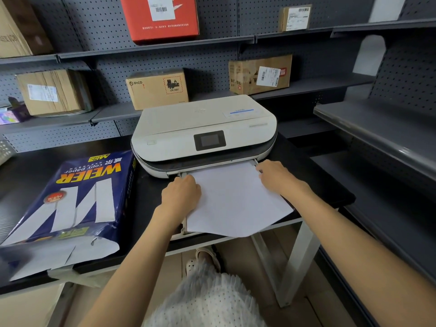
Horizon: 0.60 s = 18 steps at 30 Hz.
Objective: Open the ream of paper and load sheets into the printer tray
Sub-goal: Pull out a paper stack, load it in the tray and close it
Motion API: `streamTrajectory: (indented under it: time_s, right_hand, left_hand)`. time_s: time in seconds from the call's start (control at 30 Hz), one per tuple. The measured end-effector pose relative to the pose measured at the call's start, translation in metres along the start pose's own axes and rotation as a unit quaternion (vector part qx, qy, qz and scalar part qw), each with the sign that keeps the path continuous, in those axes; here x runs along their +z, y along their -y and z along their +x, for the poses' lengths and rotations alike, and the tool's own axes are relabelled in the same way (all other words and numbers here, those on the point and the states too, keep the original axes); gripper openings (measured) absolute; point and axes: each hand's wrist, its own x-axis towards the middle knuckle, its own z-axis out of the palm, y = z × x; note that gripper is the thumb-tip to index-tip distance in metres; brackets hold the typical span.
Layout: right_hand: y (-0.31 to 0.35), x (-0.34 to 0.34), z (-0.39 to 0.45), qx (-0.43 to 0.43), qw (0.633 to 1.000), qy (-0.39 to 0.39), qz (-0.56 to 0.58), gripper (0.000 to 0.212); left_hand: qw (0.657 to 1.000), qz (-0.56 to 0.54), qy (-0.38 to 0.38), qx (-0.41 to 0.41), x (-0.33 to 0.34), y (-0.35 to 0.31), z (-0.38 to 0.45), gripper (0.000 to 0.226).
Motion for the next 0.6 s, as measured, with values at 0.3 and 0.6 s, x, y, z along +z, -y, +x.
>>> streamTrajectory:
  time_s: [0.3, 0.6]
  right_hand:
    - [0.001, 0.003, 0.005, -0.018, 0.998, -0.057, -0.003, 0.022]
    - [0.005, 0.004, 0.015, -0.01, 0.992, -0.122, 0.043, 0.018]
  left_hand:
    - [0.999, 0.044, 0.004, 0.006, 0.006, 0.003, 0.017, 0.022]
    - [0.999, -0.016, -0.028, -0.005, 0.012, 0.01, 0.032, 0.03]
